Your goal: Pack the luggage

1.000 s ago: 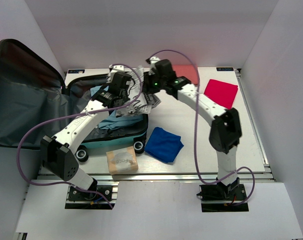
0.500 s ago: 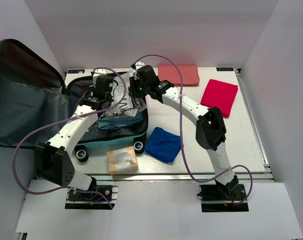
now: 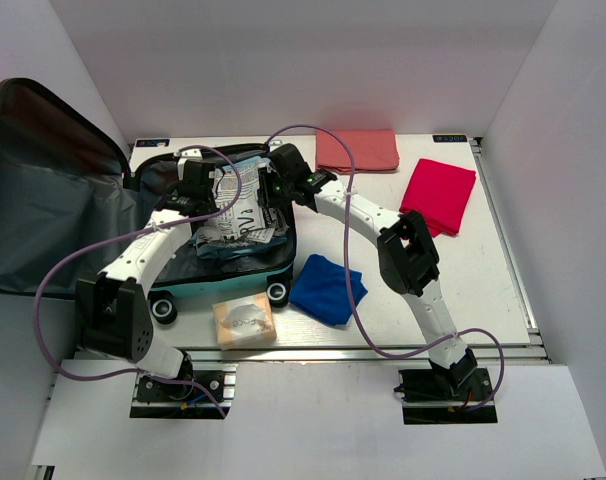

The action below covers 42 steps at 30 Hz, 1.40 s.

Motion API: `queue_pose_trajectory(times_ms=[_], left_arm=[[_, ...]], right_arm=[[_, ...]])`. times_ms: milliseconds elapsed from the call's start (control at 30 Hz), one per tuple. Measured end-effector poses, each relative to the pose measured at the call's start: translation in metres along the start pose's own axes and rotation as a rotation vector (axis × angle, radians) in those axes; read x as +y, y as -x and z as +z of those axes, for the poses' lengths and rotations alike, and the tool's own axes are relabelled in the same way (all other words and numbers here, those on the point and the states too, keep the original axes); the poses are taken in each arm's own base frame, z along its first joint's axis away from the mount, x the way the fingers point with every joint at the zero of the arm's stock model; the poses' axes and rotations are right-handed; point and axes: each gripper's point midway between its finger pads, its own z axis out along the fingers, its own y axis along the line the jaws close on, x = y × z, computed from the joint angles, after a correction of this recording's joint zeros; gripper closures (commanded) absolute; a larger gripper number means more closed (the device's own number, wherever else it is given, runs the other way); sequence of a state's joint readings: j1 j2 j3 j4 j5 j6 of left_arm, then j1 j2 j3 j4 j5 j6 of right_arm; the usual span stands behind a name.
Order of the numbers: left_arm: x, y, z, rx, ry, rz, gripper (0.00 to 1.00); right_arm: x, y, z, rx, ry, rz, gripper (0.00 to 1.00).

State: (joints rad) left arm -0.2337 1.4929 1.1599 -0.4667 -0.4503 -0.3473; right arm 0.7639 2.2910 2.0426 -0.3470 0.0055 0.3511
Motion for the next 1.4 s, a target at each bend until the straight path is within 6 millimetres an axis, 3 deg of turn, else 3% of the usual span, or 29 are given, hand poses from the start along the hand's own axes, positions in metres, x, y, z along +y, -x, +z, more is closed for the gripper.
queue_pose_trajectory(times_ms=[133, 233, 267, 300, 333, 367, 600, 767, 933, 1100, 1233, 1367, 1400], left_arm=[[0.003, -0.017, 0.020, 0.059, 0.030, -0.005, 1.00], [0.009, -0.030, 0.035, 0.112, 0.068, -0.009, 0.71], [0.010, -0.032, 0.039, 0.126, 0.079, -0.012, 0.48], [0.012, -0.034, 0.041, 0.137, 0.088, -0.011, 0.38], [0.015, -0.034, 0.043, 0.145, 0.101, -0.015, 0.31], [0.017, -0.034, 0.043, 0.149, 0.109, -0.022, 0.27], [0.023, -0.008, 0.040, 0.112, 0.129, -0.072, 0.24], [0.025, -0.006, 0.040, 0.114, 0.134, -0.078, 0.24], [0.029, -0.006, 0.046, 0.110, 0.142, -0.086, 0.30], [0.031, -0.009, 0.062, 0.115, 0.135, -0.105, 0.42], [0.026, -0.016, 0.078, 0.134, 0.106, -0.109, 0.61], [0.019, -0.024, 0.091, 0.160, 0.086, -0.088, 0.96], [0.018, -0.025, 0.094, 0.166, 0.084, -0.082, 0.99]], right_arm=[[-0.003, -0.002, 0.003, 0.004, -0.016, 0.008, 0.97], [-0.004, 0.000, 0.002, -0.001, -0.027, 0.005, 0.87], [-0.004, 0.000, 0.002, -0.004, -0.032, 0.002, 0.82], [-0.004, 0.002, 0.001, -0.008, -0.037, 0.000, 0.66], [-0.004, 0.002, 0.002, -0.009, -0.041, -0.003, 0.59], [-0.005, 0.002, 0.001, -0.010, -0.043, -0.004, 0.42], [-0.005, 0.017, -0.012, -0.047, -0.051, -0.033, 0.12], [0.001, 0.052, -0.046, -0.132, -0.041, -0.056, 0.11], [0.009, 0.085, -0.084, -0.218, -0.022, -0.064, 0.11], [0.021, 0.084, -0.101, -0.223, 0.044, -0.088, 0.11], [0.026, 0.071, -0.086, -0.177, 0.092, -0.096, 0.11], [0.025, 0.047, -0.050, -0.103, 0.116, -0.098, 0.11], [0.023, 0.040, -0.041, -0.081, 0.116, -0.096, 0.11]])
